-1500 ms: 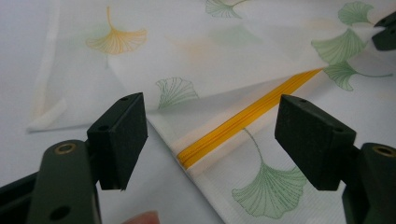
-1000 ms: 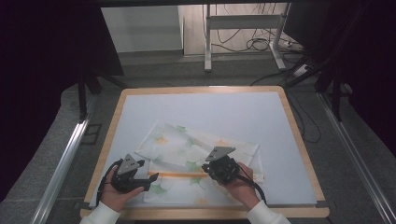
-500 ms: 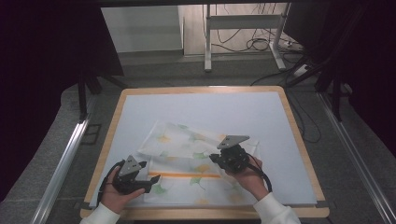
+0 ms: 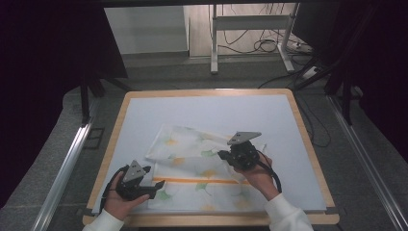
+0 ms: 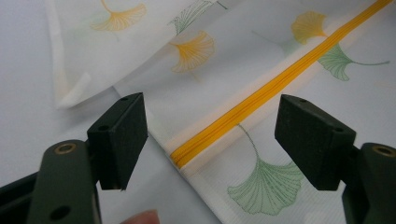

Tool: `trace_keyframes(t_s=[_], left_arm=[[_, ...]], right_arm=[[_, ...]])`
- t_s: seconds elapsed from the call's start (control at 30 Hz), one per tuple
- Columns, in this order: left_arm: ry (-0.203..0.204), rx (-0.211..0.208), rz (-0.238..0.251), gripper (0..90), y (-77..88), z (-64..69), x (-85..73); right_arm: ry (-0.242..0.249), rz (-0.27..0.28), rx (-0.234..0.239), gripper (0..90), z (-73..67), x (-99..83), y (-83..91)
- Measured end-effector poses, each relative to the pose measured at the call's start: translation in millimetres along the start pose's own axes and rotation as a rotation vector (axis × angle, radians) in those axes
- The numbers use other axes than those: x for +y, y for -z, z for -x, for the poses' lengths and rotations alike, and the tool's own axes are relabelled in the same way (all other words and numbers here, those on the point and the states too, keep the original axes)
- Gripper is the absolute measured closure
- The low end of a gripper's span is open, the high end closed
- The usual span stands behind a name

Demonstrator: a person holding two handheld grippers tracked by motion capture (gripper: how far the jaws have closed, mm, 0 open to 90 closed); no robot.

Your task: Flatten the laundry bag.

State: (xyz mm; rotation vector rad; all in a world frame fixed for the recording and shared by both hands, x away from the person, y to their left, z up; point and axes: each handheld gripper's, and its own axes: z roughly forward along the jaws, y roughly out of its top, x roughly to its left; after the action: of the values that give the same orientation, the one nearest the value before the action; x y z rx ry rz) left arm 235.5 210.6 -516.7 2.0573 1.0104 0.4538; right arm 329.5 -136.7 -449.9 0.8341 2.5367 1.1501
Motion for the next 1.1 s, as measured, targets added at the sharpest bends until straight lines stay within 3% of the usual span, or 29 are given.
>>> trace_keyframes(t_s=[0.47,1.1], left_arm=[[-0.011,-0.002,-0.011,25.2,-4.5,3.2,1.1],[-0.007,-0.009,-0.009,25.2,-5.8,3.5,1.8]], right_arm=[[-0.034,0.025,-0.030,89.2,21.9,7.3,-1.1],[-0.065,0.051,-0.060,89.2,40.1,16.0,-6.1]])
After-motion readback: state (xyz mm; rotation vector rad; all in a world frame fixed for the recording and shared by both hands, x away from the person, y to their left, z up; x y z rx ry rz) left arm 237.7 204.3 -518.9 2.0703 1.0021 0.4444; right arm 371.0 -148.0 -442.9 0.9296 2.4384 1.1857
